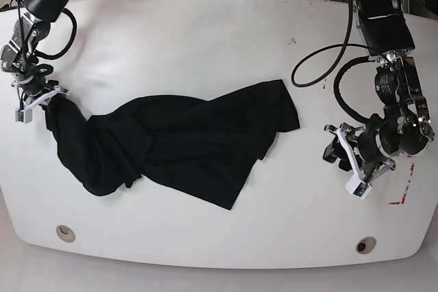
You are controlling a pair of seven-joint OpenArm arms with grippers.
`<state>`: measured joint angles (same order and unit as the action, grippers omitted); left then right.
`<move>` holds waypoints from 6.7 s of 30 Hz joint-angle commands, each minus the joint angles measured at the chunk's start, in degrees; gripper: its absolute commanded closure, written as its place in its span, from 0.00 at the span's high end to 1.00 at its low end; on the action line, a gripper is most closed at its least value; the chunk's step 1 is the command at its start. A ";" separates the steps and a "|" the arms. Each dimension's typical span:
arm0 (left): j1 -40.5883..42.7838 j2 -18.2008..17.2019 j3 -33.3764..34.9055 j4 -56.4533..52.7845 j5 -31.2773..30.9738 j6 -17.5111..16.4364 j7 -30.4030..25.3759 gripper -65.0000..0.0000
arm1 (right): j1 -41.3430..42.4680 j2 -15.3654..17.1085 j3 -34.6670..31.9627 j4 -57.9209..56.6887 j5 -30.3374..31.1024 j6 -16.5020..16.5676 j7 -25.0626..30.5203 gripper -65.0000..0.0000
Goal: Fold the T-shirt properly
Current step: 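Open the right gripper and regrasp the shirt end, then move the left gripper to the shirt corner and grasp it, then pull the shirt corner with the left gripper away from the right gripper, then stretch the shirt taut between both grippers, twisting it lengthwise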
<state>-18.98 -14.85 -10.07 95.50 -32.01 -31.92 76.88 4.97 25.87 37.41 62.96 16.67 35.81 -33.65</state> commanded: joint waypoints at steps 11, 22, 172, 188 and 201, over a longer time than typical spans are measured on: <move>-1.54 -0.14 -0.35 -5.35 -0.56 0.05 -4.49 0.37 | -3.35 -0.59 0.70 14.98 0.61 -0.43 -4.99 0.00; -1.81 5.49 -0.35 -12.38 -0.65 0.49 -8.62 0.75 | -7.57 -3.49 0.44 29.39 0.61 -0.43 -9.21 0.00; 10.59 2.06 -13.45 10.65 7.44 -8.08 0.52 0.00 | -0.09 -1.47 0.97 29.74 0.61 -0.43 -16.24 0.00; -2.86 1.18 -21.63 4.58 8.76 -8.08 2.55 0.00 | 12.57 2.04 -0.27 28.16 0.70 -0.43 -21.69 0.00; -20.89 0.30 -21.89 -10.27 12.36 -8.08 3.12 0.00 | 31.73 6.35 -8.27 19.99 0.70 -0.43 -27.14 0.00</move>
<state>-35.70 -12.80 -31.73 86.46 -20.78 -39.97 81.06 32.23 29.45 31.16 82.91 17.87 35.90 -61.78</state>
